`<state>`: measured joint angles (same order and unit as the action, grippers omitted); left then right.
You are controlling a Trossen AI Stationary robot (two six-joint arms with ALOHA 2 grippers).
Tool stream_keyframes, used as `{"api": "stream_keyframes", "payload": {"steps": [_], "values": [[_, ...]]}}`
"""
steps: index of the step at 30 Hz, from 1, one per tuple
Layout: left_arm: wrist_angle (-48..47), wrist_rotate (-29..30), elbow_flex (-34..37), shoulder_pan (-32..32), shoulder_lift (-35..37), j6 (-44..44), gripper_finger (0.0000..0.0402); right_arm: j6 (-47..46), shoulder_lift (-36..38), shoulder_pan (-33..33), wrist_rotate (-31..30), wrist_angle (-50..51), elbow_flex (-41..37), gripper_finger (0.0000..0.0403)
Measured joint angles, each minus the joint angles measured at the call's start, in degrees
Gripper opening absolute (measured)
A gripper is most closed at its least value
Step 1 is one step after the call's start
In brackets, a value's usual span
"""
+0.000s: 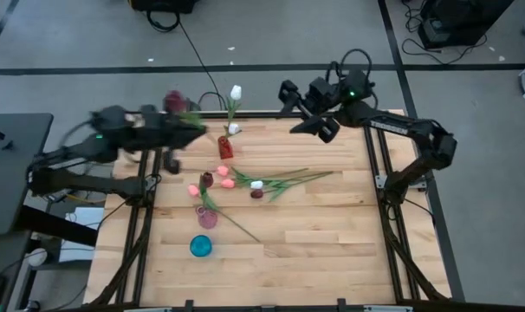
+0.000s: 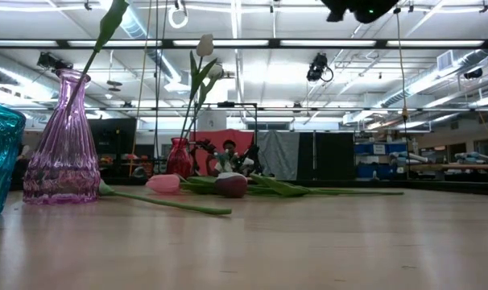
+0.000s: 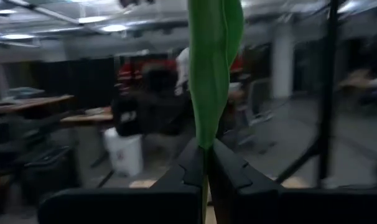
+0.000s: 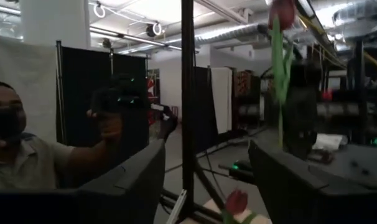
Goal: Sort flowers into vase by color
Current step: Put the top dark red tulip into the pink vase
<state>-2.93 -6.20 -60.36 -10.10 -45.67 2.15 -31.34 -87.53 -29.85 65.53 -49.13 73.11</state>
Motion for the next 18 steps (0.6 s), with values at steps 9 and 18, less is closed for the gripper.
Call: {"api": "stream_keyframes", "payload": {"steps": [9,18], "values": [[-15.78,-16.47,-0.02,0.06,10.31,-8.81,0.0014,6.63,11.56,-0.24,-9.6,0.64,-20.52,0.0233],[-17.99,-17.85,0.04,0.06,12.48,-7.22,0.0015,12.5,17.04,-0.24,-18.18,2.12,-31.05,0.0233]]}}
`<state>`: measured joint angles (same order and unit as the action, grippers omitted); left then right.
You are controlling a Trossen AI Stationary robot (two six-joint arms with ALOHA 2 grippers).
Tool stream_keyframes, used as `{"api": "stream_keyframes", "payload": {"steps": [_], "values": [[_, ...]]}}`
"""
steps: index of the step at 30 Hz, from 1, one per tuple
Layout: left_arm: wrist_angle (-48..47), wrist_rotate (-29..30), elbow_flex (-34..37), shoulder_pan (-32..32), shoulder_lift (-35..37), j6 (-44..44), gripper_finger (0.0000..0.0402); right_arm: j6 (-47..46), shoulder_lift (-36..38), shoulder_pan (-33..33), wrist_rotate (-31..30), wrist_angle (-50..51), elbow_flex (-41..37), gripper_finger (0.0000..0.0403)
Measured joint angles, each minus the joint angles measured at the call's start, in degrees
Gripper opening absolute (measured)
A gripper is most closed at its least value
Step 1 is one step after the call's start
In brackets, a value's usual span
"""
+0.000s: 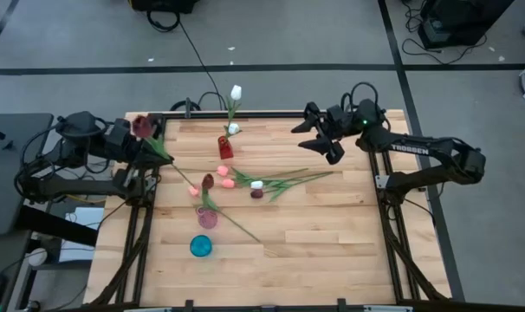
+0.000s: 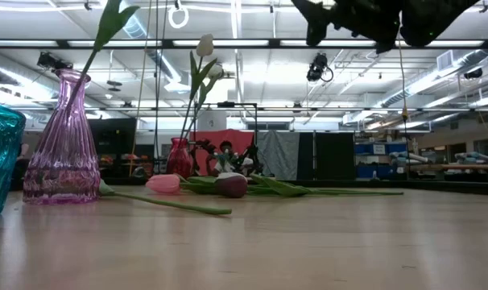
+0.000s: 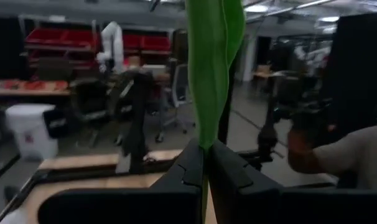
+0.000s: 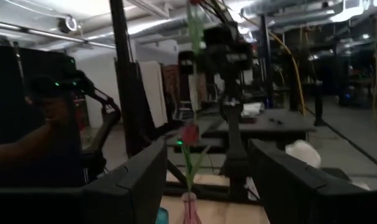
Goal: Sort flowers into vase by color
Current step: Put the top dark red tulip into the pink vase
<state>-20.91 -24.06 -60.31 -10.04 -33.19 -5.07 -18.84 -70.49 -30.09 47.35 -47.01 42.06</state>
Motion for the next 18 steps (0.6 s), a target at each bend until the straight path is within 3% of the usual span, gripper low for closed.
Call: {"api": "stream_keyframes", "payload": {"steps": [7,14,18], "values": [[-1.97,-5.32,2.8,0.45,-0.02,-6.02,0.0015,5.4,-0.18,1.29,-3.89,8.58,-1.65,0.0233],[10.72,-4.08,15.05,5.16,-0.18,-6.99,0.0015,6.71,0.01,3.78,-8.56,9.44,-5.87,0.0233],[11.95,-2.37,18.62,7.76,-0.05,-6.83,0.0015,8.09,0.01,4.82,-11.6,8.94,-8.54,0.0233]]}}
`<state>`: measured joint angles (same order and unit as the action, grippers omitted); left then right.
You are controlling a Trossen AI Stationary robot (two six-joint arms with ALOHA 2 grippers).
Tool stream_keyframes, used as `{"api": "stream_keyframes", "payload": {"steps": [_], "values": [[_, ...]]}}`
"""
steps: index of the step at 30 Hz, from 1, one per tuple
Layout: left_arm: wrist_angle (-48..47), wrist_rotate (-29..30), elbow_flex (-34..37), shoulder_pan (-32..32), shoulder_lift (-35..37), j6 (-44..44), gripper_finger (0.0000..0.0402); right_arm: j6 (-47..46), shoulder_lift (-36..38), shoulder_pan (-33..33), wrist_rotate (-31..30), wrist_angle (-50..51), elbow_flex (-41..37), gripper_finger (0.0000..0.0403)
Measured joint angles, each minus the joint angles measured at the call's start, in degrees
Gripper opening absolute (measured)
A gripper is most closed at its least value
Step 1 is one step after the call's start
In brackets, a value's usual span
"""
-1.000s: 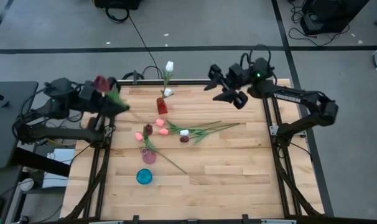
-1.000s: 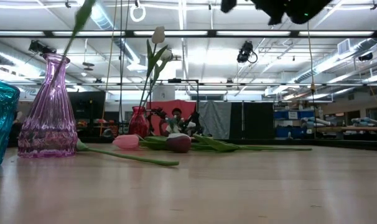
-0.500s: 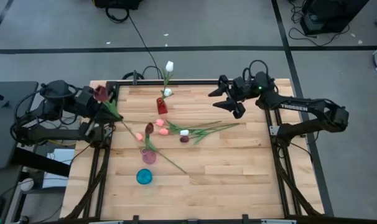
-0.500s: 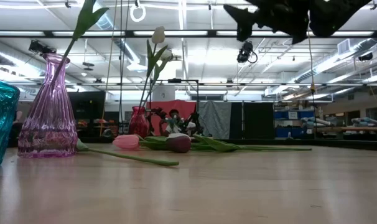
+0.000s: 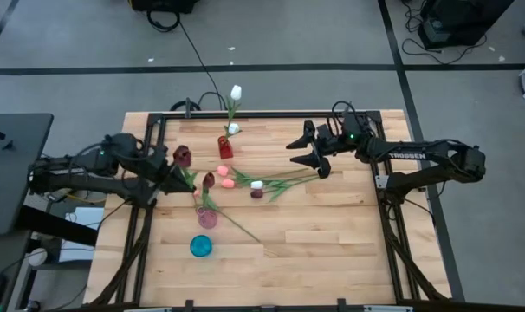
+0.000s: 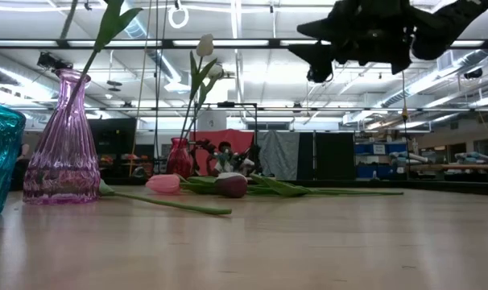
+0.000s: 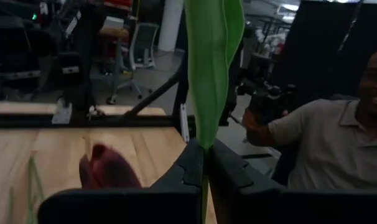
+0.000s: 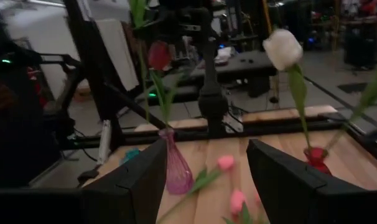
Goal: Sort flowers into vase by color
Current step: Put the top dark red tulip into the pink vase
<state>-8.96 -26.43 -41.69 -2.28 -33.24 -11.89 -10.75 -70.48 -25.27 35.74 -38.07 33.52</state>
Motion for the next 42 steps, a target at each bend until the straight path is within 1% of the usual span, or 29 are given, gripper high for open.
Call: {"api": "stream_keyframes", "payload": {"steps": [5,8,11,13,15,18,20,24,31,36,42], "values": [[0.14,3.21,0.74,4.0,0.05,0.44,0.0015,0.75,0.02,1.26,-1.47,-0.95,-2.07,0.0233],[-0.67,6.74,0.74,7.54,0.0,1.56,0.0015,2.83,-0.07,3.39,-5.64,-3.38,-3.86,0.0233],[-3.59,11.94,0.74,11.0,-0.02,3.2,0.0015,4.69,-0.32,6.03,-11.22,-8.32,-5.5,0.0233],[-4.57,15.04,0.74,13.18,-0.02,4.23,0.0015,5.42,-0.48,7.48,-13.64,-11.7,-6.62,0.0233],[-3.81,17.37,0.74,14.84,-0.02,4.92,0.0015,6.03,-0.74,8.67,-15.25,-14.35,-7.29,0.0233],[-2.77,19.71,0.72,16.27,0.03,5.95,0.0015,6.48,-0.74,9.63,-15.9,-14.91,-7.62,0.0233],[-3.05,20.94,0.72,16.9,0.0,6.05,0.0015,6.53,-0.74,9.98,-16.28,-14.46,-7.62,0.0233],[-3.17,21.45,0.72,17.37,0.01,5.94,0.0015,7.7,-1.25,10.52,-16.37,-13.96,-7.63,0.0233],[-3.85,22.79,0.7,17.37,1.51,5.91,0.0015,8.4,-4.36,10.53,-19.22,-14.72,-7.65,0.0233],[-7.31,26.2,0.7,17.35,3.05,6.81,0.0015,8.15,-6.58,10.55,-19.66,-16.58,-7.65,0.0233],[-7.68,28.62,0.7,17.35,3.02,8.56,0.0015,7.77,-7.21,10.55,-20.63,-17.15,-7.65,0.023]]}}
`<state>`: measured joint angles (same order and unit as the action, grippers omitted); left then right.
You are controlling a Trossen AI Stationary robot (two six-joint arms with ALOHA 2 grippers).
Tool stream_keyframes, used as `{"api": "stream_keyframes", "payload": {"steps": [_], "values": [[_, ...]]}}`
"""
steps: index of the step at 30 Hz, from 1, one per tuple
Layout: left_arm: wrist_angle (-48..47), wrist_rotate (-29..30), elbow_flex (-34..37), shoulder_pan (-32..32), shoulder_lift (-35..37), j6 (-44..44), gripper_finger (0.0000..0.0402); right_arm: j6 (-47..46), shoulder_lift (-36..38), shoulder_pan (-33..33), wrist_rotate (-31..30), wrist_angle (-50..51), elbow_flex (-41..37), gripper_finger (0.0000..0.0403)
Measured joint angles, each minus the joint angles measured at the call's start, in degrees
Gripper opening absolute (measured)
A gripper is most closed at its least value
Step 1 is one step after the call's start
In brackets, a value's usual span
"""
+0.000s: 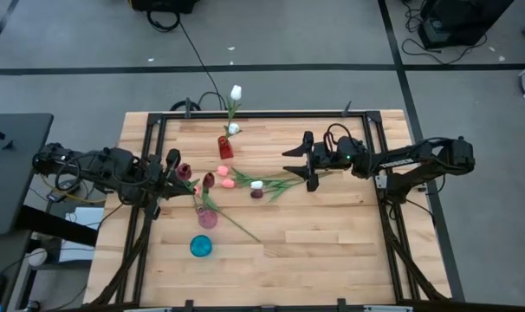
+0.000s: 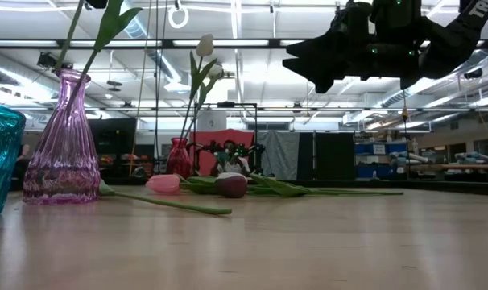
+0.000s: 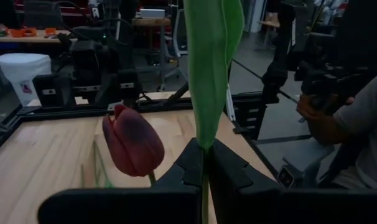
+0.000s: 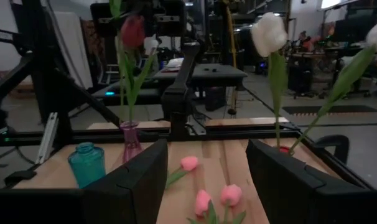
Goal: Sort flowers into vase by color
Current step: Put the top dark red tulip into the pink vase
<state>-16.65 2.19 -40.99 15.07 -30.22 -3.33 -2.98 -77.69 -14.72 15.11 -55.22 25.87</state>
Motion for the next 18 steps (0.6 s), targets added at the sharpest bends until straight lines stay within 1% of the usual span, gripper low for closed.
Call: {"api": "stream_keyframes", "payload": {"steps": [3,7,14,18], "values": [[0.21,0.55,0.0,0.0,0.0,-0.17,0.0015,0.0,0.0,0.0,-0.54,0.01,0.0,0.0224],[0.79,0.07,0.0,0.0,0.27,-2.64,0.0015,0.15,0.0,0.0,-0.52,0.02,0.0,0.0215],[0.01,0.07,0.0,0.0,0.28,-2.84,0.0015,0.17,0.0,0.0,-0.52,0.02,0.0,0.0209],[-1.2,1.81,0.4,0.0,0.23,-2.9,0.0015,0.17,0.0,0.0,-0.5,0.02,0.0,0.0209]]}}
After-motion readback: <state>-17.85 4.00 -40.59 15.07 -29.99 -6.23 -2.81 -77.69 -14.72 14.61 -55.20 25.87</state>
